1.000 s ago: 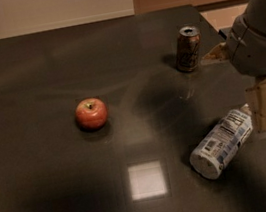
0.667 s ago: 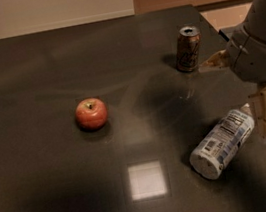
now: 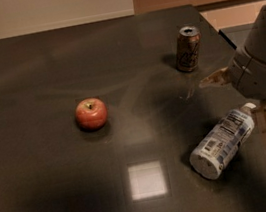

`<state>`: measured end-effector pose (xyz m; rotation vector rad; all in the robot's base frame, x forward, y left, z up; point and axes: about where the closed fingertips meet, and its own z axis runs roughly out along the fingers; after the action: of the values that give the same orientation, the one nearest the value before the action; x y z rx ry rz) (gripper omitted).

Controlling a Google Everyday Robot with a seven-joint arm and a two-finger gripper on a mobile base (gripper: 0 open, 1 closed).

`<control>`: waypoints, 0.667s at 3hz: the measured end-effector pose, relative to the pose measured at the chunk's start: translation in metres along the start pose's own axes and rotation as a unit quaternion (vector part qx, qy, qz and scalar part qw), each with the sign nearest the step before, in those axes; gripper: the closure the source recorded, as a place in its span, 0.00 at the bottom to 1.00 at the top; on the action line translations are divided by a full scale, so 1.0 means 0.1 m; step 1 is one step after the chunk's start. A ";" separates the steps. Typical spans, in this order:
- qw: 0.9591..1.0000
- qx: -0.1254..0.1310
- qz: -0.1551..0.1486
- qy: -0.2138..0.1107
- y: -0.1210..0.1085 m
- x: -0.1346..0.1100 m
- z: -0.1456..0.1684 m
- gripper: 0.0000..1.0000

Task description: Move blue plastic bottle near apple

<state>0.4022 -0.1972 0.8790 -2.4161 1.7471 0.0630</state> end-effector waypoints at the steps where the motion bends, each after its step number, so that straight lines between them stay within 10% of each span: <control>1: 1.000 -0.016 -0.005 0.003 0.05 0.04 0.13 0.18; 2: 1.000 -0.030 -0.007 0.008 0.10 0.09 0.19 0.41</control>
Offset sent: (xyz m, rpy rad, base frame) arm -0.0114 -0.0160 -0.0292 -0.0598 0.0925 0.0272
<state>0.3967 -0.2054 0.8583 -2.4758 1.7598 0.0960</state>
